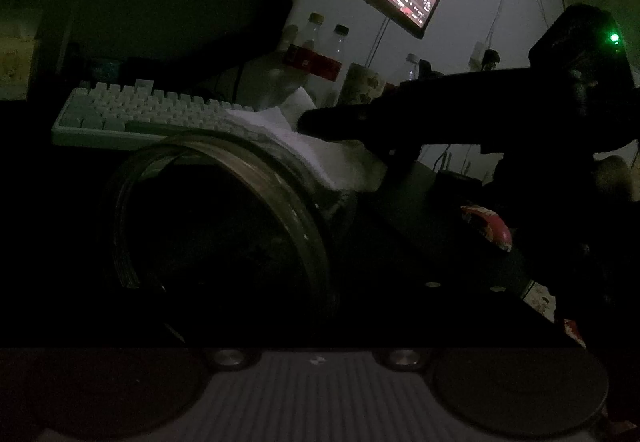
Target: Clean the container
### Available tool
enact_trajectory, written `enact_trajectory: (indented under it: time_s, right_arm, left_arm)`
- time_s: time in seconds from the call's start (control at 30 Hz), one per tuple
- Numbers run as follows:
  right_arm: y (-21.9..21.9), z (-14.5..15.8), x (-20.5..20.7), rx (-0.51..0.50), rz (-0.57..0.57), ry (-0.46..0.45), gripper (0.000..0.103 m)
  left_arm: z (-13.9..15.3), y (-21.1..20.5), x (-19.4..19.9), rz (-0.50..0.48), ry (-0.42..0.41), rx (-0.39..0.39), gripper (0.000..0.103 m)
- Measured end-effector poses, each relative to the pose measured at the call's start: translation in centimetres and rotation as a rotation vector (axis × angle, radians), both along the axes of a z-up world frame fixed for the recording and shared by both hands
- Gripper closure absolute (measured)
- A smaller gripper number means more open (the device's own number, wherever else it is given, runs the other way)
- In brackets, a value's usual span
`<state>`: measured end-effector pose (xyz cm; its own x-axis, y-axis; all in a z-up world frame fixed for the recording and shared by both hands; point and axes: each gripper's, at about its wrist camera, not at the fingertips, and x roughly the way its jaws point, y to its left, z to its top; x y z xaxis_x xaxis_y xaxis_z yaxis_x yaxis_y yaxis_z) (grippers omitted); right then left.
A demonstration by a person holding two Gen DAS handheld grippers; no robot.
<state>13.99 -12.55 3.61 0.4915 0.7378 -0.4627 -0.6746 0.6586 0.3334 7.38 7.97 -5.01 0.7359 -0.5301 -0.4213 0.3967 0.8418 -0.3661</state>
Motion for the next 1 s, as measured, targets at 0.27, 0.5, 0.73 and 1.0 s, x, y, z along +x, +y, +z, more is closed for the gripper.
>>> enact_trajectory:
  time_s: [0.27,0.5,0.73,1.0]
  right_arm:
    - [-0.3,-0.1,0.6,-0.026,-0.031,-0.004,0.092]
    - [-0.1,-0.2,0.3,-0.033,-0.041,-0.03,0.092]
    - [-0.1,-0.2,0.2,-0.021,-0.033,-0.025,0.092]
    - [-0.2,-0.1,0.3,-0.032,-0.038,-0.026,0.092]
  left_arm:
    - [0.0,0.4,0.2,-0.007,0.0,0.0,0.035]
    - [0.1,-0.1,-0.1,0.001,0.001,0.0,0.035]
    - [0.1,-0.3,-0.2,0.005,0.0,0.004,0.035]
    - [0.2,-0.5,-0.3,0.003,0.0,0.007,0.035]
